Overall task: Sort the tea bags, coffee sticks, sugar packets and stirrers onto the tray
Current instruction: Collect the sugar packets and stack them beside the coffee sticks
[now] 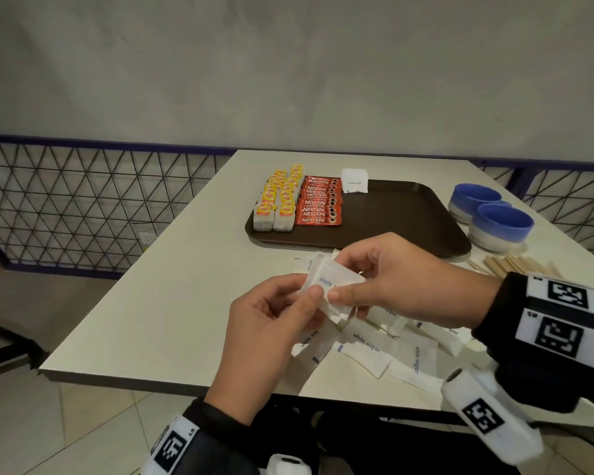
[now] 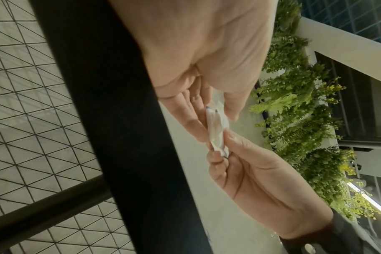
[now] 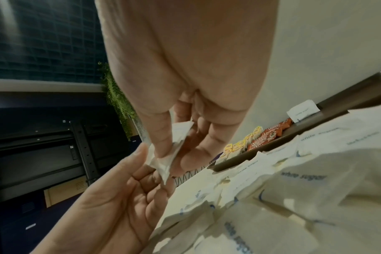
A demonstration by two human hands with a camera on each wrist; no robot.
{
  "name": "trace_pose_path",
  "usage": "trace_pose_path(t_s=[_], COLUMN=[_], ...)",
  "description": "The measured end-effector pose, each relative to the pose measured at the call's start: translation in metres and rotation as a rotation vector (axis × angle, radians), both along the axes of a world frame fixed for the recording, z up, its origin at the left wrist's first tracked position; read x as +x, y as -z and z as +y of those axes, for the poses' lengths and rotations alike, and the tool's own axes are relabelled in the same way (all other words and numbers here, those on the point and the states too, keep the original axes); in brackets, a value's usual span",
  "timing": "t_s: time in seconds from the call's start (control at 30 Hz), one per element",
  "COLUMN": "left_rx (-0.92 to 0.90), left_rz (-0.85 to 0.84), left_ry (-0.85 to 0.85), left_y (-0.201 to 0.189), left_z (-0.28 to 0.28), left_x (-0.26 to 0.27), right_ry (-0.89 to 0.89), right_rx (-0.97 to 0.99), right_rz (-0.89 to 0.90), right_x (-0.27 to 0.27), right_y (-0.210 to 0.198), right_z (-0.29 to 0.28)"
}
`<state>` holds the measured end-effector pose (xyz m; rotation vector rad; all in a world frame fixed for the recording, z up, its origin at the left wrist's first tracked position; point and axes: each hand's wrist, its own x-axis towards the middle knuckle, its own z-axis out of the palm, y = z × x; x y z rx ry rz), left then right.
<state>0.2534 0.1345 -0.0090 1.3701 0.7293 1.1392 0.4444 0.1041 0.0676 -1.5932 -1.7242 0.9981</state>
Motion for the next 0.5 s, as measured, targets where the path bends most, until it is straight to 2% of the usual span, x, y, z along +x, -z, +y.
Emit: trace_pose_path(t_s=[0.13, 0.23, 0.3, 0.4, 0.5], left_rx=[0.026, 0.01, -0.024, -0.056, -0.043], left_rz=[0.046, 0.026, -0.016, -0.064, -0.065], left_ry=[0.066, 0.057, 0.011, -0.045, -0.071], left_y=[-0.003, -0.001, 0.002, 0.005, 0.005], left_z=[-0.002, -0.002, 0.0, 0.004, 0.004], left_x=[0.001, 0.003, 0.003, 0.002, 0.002], right_ry=[-0.047, 0.004, 0.033, -0.022, -0.077], right_rx=[0.013, 0.026, 0.024, -0.052, -0.113], right_rz=[-0.039, -0.128, -0.294, -0.618, -0.732], right_x=[0.0, 0.004, 0.009, 0.015, 0.012], right_y=[-0.002, -0.001, -0.001, 0.002, 0.011], right_z=[-0.002, -0.004, -0.008, -0.016, -0.024])
